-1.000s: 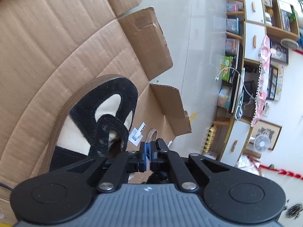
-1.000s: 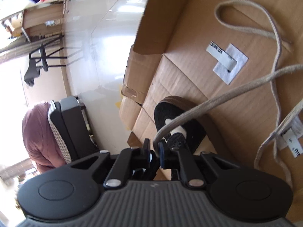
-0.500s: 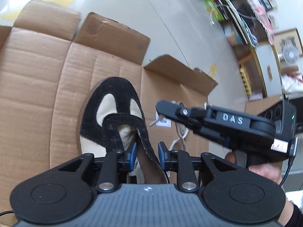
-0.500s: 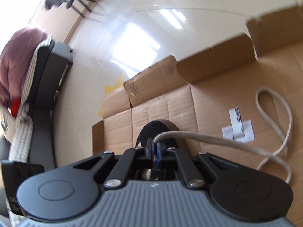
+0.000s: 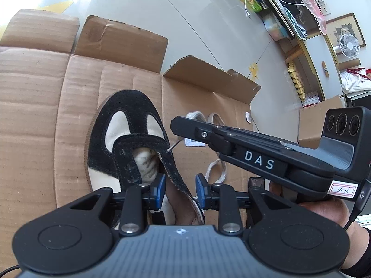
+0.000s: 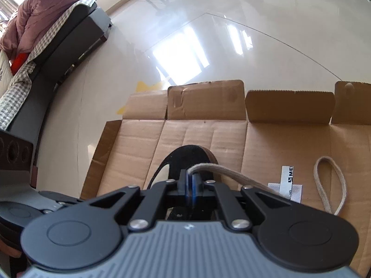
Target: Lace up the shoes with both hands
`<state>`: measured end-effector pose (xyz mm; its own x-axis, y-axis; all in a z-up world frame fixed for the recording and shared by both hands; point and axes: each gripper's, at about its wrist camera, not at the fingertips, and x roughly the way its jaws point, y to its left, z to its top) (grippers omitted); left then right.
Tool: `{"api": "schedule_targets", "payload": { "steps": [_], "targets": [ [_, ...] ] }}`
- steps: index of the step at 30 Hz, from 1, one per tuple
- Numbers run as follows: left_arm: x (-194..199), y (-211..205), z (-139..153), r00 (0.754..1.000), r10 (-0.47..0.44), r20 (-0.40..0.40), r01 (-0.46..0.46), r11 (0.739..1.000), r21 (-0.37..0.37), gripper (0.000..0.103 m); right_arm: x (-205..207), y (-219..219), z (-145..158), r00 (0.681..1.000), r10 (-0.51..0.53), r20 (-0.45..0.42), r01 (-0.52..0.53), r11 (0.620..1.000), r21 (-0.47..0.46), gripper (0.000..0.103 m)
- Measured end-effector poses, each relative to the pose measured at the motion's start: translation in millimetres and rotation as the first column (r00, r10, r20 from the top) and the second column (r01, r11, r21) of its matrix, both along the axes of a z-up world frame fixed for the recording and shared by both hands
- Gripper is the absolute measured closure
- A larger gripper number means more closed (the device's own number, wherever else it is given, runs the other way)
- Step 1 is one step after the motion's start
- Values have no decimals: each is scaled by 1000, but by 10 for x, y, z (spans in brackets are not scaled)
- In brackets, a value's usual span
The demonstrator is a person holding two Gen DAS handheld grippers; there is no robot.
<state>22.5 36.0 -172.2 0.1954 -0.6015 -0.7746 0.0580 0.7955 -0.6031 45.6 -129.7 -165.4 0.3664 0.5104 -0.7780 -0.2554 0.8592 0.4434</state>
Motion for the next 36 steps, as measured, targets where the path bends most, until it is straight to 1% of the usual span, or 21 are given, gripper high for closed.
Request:
{"api": "schedule_targets", "payload": {
  "steps": [13, 16, 17, 19, 22, 24, 27, 29, 31, 36],
  "targets": [
    [9, 7, -9, 1000, -7, -3, 7, 1000, -7, 75, -7, 46, -1, 1000, 22, 0, -22, 1000, -4, 99],
    [-35, 46, -1, 1000, 6, 1, -6, 1000, -28, 75, -13, 51, 1, 1000, 26, 2, -26, 1000, 2, 99],
    [-67, 65, 15, 1000, 13, 7, -13, 999, -39, 75, -16, 44, 4, 1000, 29, 3, -29, 1000, 8, 99],
    [-147, 87, 42, 1000, 0, 23, 1, 998, -66, 75, -22, 15, 15, 999, 34, 5, -34, 999, 26, 99],
    [-280, 80, 78, 995, -60, 83, 66, 995, -73, 74, -44, -11, 31, 998, 59, 23, -60, 998, 31, 99],
    [-383, 36, 111, 981, -122, 152, 129, 991, -33, 73, -63, -7, 38, 996, 75, 37, -76, 997, 19, 99],
    [-522, -70, 97, 955, -214, 204, 213, 977, 27, 71, -91, 11, 54, 993, 102, 61, -103, 995, 9, 99],
    [-611, -146, 79, 934, -273, 231, 264, 962, 69, 71, -106, 47, 56, 989, 125, 83, -124, 992, -18, 99],
    [-648, -199, 70, 922, -299, 247, 286, 954, 86, 71, -115, 77, 57, 984, 145, 104, -141, 989, -45, 99],
    [-681, -304, 73, 896, -346, 279, 328, 938, 109, 71, -114, 99, 44, 980, 158, 119, -151, 986, -67, 99]
  ]
}}
